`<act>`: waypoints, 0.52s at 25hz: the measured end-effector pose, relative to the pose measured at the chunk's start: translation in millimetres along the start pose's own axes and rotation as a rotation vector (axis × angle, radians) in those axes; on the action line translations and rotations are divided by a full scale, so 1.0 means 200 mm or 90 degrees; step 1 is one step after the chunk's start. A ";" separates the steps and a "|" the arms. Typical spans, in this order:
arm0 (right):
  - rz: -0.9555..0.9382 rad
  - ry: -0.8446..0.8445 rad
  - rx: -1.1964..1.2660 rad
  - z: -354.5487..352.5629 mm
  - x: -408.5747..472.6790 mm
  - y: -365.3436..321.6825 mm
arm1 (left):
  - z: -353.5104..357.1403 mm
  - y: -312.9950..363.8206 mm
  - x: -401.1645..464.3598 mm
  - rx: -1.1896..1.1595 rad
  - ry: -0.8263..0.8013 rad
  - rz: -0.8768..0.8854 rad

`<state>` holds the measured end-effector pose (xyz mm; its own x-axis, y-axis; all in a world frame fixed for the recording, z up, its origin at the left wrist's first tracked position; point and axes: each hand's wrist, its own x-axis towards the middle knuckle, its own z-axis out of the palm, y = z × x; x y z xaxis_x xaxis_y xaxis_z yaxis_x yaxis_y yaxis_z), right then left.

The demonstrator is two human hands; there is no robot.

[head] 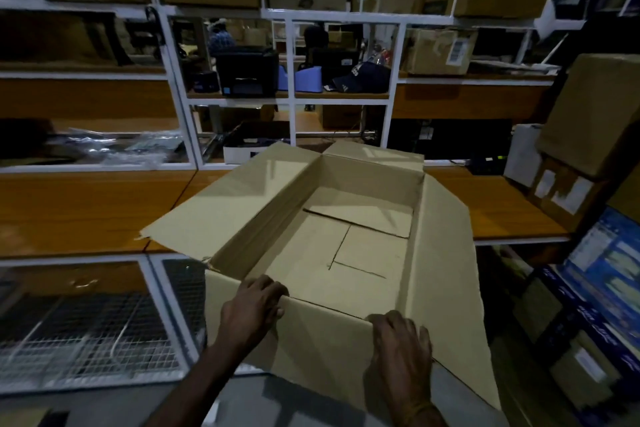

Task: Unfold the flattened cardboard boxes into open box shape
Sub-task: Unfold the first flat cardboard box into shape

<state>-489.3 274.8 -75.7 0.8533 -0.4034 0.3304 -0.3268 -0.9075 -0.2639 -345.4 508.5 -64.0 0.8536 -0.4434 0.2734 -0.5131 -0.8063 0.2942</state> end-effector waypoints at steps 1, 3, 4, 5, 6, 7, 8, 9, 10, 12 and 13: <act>0.001 -0.012 0.002 0.01 -0.04 -0.01 | -0.01 -0.01 -0.08 0.000 0.011 -0.018; -0.007 -0.024 -0.003 0.02 -0.08 -0.04 | -0.02 -0.02 -0.20 -0.003 0.027 -0.055; -0.018 -0.022 -0.004 0.03 -0.09 -0.05 | -0.03 -0.02 -0.26 -0.004 0.038 -0.075; -0.032 -0.019 -0.003 0.03 -0.09 -0.07 | -0.04 -0.02 -0.31 -0.007 0.052 -0.093; -0.048 -0.020 0.000 0.02 -0.10 -0.09 | -0.06 -0.02 -0.35 -0.012 0.070 -0.111; -0.061 -0.027 0.007 0.02 -0.09 -0.10 | -0.08 -0.01 -0.39 -0.016 0.084 -0.132; -0.074 -0.036 0.014 0.02 -0.09 -0.13 | -0.09 -0.01 -0.42 -0.016 0.092 -0.156; -0.087 -0.046 0.020 0.02 -0.09 -0.15 | -0.10 -0.01 -0.45 -0.010 0.099 -0.181; -0.100 -0.054 0.026 0.02 -0.08 -0.17 | -0.11 -0.01 -0.47 -0.003 0.104 -0.208; -0.126 -0.075 0.041 0.05 -0.07 -0.20 | -0.13 0.00 -0.51 0.007 0.108 -0.254; -0.137 -0.089 0.045 0.06 -0.05 -0.22 | -0.13 0.00 -0.52 0.011 0.109 -0.273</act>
<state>-478.8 319.8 -78.5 0.9496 -0.1777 0.2582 -0.1070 -0.9581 -0.2656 -436.3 565.3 -69.4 0.9607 0.0009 0.2776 -0.1144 -0.9099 0.3988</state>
